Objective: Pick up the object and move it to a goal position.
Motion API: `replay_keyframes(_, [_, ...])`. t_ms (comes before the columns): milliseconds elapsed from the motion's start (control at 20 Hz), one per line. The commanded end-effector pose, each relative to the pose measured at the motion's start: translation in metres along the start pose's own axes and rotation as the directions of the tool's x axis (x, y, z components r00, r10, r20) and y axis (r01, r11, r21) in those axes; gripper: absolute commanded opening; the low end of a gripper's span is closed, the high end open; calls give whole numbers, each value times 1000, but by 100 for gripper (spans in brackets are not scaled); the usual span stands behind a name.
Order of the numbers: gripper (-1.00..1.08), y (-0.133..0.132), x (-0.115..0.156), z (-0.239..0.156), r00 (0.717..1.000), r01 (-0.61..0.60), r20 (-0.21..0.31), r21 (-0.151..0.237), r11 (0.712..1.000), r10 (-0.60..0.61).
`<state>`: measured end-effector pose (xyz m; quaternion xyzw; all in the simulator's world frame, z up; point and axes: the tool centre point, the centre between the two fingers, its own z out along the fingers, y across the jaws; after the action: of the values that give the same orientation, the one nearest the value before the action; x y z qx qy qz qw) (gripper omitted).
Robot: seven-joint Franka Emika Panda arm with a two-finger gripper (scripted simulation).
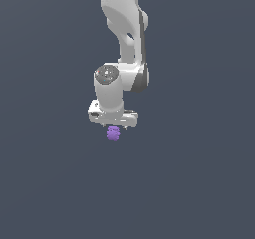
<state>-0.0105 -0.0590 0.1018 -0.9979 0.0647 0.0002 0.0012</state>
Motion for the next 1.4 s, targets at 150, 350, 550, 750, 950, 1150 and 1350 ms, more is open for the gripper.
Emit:
replay_keyframes(150, [100, 13, -1, 11, 1000, -31, -1, -2, 1000, 31])
replay_keyframes(350, [100, 11, -1, 13, 1000, -27, 1, -2, 1000, 27])
replay_keyframes(550, [100, 12, -2, 27, 1000, -29, 0, -2, 1000, 29])
replay_keyframes(750, [100, 12, -2, 48, 1000, -30, 0, -2, 1000, 30])
replay_keyframes(950, [100, 13, -2, 59, 1000, -31, -1, -2, 1000, 31])
replay_keyframes(1150, [-100, 13, -1, 62, 1000, -31, -1, -2, 1000, 31])
replay_keyframes(1350, [-100, 13, -1, 62, 1000, -31, -1, -2, 1000, 31])
